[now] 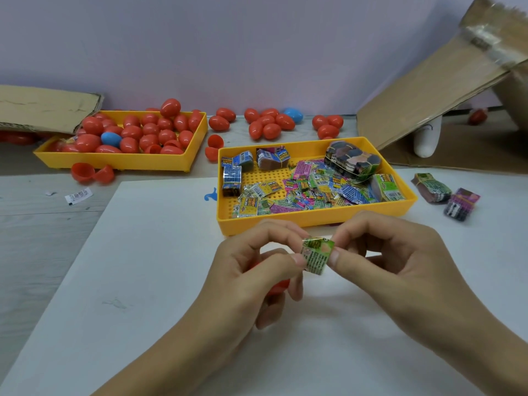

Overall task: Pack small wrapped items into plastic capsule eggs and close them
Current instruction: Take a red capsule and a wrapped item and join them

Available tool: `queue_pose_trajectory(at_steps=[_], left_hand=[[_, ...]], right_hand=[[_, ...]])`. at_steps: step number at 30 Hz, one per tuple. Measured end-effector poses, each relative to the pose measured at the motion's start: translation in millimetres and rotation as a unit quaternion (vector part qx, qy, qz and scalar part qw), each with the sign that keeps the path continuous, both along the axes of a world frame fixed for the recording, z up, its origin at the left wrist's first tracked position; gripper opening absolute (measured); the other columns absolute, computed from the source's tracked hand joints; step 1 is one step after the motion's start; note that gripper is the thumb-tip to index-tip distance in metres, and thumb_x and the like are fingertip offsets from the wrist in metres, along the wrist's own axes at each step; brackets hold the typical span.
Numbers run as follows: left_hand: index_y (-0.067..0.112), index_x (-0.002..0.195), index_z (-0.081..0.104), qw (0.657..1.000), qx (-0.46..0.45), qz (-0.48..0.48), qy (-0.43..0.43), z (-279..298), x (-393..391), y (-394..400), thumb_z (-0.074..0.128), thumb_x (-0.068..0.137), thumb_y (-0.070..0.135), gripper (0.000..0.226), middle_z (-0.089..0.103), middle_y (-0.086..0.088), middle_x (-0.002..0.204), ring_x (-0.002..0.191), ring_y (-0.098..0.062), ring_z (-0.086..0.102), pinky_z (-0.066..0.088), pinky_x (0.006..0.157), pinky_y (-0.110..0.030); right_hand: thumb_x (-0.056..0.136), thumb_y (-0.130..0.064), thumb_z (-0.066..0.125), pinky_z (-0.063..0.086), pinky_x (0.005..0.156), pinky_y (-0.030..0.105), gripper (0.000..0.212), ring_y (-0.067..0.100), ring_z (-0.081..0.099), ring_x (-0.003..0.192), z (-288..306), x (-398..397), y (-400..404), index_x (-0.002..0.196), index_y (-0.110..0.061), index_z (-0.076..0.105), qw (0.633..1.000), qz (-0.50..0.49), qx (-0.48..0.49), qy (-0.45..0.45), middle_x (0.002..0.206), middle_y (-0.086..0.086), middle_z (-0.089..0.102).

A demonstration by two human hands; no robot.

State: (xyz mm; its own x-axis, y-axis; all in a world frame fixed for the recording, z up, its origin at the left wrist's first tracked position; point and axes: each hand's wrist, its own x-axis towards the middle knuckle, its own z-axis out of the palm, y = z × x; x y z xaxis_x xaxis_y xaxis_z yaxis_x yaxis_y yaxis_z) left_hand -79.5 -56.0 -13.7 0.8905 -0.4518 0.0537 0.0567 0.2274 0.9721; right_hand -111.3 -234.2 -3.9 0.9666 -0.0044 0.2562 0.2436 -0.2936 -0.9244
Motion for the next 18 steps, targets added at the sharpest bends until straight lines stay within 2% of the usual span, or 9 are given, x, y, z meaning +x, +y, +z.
queue_pose_trajectory(at_steps=[3,5,9,10,13,14,17,18], left_hand=[[0.015,0.076,0.066,0.999,0.017,0.023,-0.020,-1.1,-2.5,-1.4,0.073,0.072,0.032,0.019,0.059,-0.012,0.079,0.045,-0.026,0.039,0.030,0.040,-0.017],[0.014,0.077,0.067,0.998,0.030,0.040,-0.034,-1.4,-3.9,-2.3,0.075,0.072,0.034,0.022,0.060,-0.002,0.074,0.042,-0.018,0.044,0.030,0.039,-0.016],[0.013,0.071,0.067,0.997,0.036,0.053,-0.046,-1.4,-3.9,-3.3,0.077,0.071,0.034,0.023,0.065,-0.001,0.091,0.047,-0.011,0.052,0.034,0.040,-0.019],[0.015,0.073,0.068,0.997,0.042,0.045,-0.045,-1.3,-4.1,-3.1,0.077,0.072,0.035,0.021,0.065,-0.001,0.089,0.046,-0.011,0.052,0.034,0.040,-0.019],[0.026,0.087,0.070,0.997,0.067,0.027,-0.020,-1.0,-4.7,-1.5,0.074,0.072,0.045,0.024,0.060,-0.004,0.063,0.036,-0.013,0.040,0.032,0.039,-0.017],[0.026,0.088,0.070,0.997,0.065,0.032,-0.018,-1.1,-4.3,-1.7,0.074,0.072,0.045,0.026,0.060,-0.004,0.063,0.036,-0.014,0.039,0.032,0.039,-0.017],[0.017,0.079,0.071,0.996,0.050,0.053,-0.047,-1.2,-3.8,-4.0,0.077,0.071,0.035,0.020,0.064,-0.001,0.088,0.046,-0.013,0.052,0.035,0.039,-0.020],[0.017,0.077,0.071,0.995,0.054,0.057,-0.053,-1.0,-4.3,-4.3,0.079,0.071,0.032,0.018,0.064,0.002,0.090,0.047,-0.011,0.054,0.035,0.039,-0.021]], right_hand=[[0.066,-0.042,0.062,0.039,0.049,0.032,0.020,0.012,0.049,0.058,1.4,-2.1,2.5,0.075,-0.024,0.064,1.000,-0.008,-0.020,-0.004,0.065,-0.004,0.055],[0.067,-0.042,0.061,0.040,0.050,0.036,0.019,0.015,0.050,0.059,2.8,-3.2,4.0,0.074,-0.024,0.062,0.999,-0.015,-0.043,-0.015,0.068,-0.002,0.055],[0.068,-0.046,0.059,0.040,0.051,0.033,0.022,0.012,0.051,0.061,4.7,-2.3,2.7,0.071,-0.024,0.062,0.999,-0.036,-0.024,-0.016,0.068,0.002,0.057],[0.068,-0.046,0.059,0.040,0.051,0.031,0.022,0.011,0.051,0.061,4.9,-1.8,2.1,0.071,-0.025,0.062,0.999,-0.039,-0.022,-0.016,0.068,0.002,0.057],[0.069,-0.046,0.060,0.040,0.051,0.030,0.022,0.012,0.050,0.060,3.9,-1.7,2.7,0.073,-0.024,0.062,0.999,-0.038,-0.030,-0.021,0.069,0.001,0.056],[0.069,-0.046,0.060,0.040,0.050,0.031,0.021,0.014,0.050,0.059,3.2,-2.3,3.3,0.073,-0.025,0.062,0.998,-0.041,-0.040,-0.025,0.069,0.000,0.056],[0.069,-0.042,0.060,0.040,0.047,0.029,0.016,0.015,0.049,0.057,1.5,-3.0,5.2,0.071,-0.026,0.061,0.993,-0.063,-0.081,-0.053,0.069,-0.005,0.054],[0.070,-0.040,0.061,0.039,0.046,0.025,0.014,0.014,0.049,0.056,1.2,-3.1,5.5,0.069,-0.026,0.061,0.990,-0.074,-0.096,-0.068,0.068,-0.004,0.054]])
